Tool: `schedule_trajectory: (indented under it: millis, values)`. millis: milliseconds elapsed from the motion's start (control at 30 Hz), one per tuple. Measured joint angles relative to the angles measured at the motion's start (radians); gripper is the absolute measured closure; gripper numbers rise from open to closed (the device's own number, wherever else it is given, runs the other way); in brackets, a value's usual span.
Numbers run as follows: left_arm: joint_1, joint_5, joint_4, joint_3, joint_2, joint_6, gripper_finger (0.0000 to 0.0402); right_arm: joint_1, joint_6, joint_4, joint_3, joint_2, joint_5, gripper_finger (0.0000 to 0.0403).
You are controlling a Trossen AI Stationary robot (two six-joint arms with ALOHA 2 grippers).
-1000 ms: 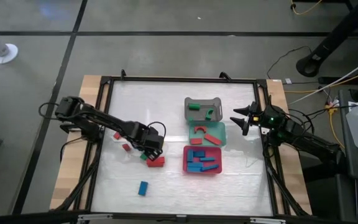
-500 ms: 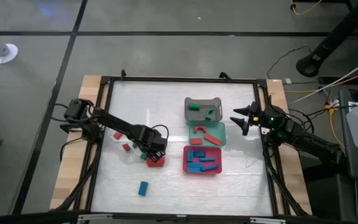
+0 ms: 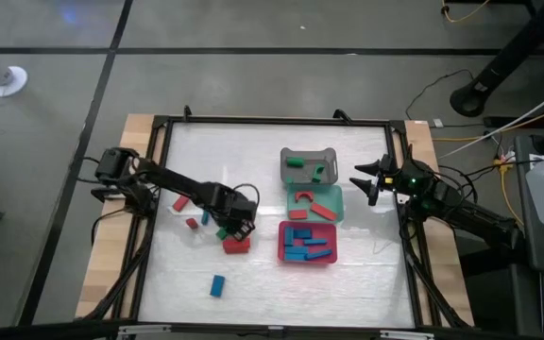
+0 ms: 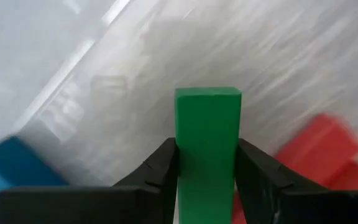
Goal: Sort blocks
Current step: Put the green block into the black bin, then put the red block into the green bin
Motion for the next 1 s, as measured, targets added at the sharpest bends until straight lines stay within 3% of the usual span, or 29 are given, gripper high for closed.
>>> schedule_trajectory:
  millis: [200,433,567,700,1000]
  values:
    - [0.081,-0.006,0.152,0.048,-0.078,0.052,0.0293,0.0,0.0,0.0,0.0,0.0,0.0,0.0139]
    - [0.207,-0.099,0.779,0.054,-0.073,0.231,0.0293,0.0,0.0,0.0,0.0,0.0,0.0,0.0139]
    - [0.277,-0.165,1.008,0.055,-0.025,0.382,0.0289,0.0,0.0,0.0,0.0,0.0,0.0,0.0139]
    - [0.335,-0.177,1.085,0.054,0.022,0.475,0.0252,0.0,0.0,0.0,0.0,0.0,0.0,0.0139]
    - [0.359,-0.153,1.079,0.053,0.04,0.482,0.0195,0.0,0.0,0.0,0.0,0.0,0.0,0.0139]
